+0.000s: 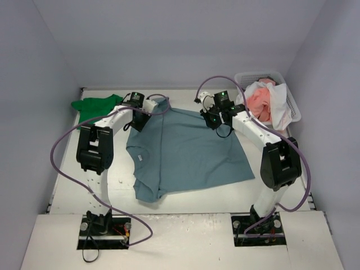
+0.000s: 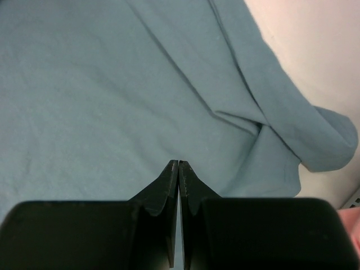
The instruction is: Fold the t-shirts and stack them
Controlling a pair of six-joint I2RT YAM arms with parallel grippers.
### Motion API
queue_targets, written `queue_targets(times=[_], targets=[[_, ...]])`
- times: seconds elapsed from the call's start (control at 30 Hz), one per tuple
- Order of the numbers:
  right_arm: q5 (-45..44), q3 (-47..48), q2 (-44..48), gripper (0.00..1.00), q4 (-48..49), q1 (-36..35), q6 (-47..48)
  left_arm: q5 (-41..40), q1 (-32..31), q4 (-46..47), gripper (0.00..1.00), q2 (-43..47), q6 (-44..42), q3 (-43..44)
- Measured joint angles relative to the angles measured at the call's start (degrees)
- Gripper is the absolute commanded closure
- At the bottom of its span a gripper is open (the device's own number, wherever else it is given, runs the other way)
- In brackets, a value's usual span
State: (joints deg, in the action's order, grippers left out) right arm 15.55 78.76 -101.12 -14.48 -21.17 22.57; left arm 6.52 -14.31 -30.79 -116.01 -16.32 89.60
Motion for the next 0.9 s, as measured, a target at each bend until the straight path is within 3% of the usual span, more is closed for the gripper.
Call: queue_targets(times=[0.1, 0.9], targets=[[0.07, -0.9, 0.09, 1.0, -0.24, 0.0, 0.0, -1.49, 0.5, -1.25, 0.87, -2.27, 0.85, 2.23], [1.05, -1.16, 2.49, 1.0, -0.57, 0.0, -0.81, -7.17, 1.11, -4.07, 0.87, -7.61, 2.82, 6.16]])
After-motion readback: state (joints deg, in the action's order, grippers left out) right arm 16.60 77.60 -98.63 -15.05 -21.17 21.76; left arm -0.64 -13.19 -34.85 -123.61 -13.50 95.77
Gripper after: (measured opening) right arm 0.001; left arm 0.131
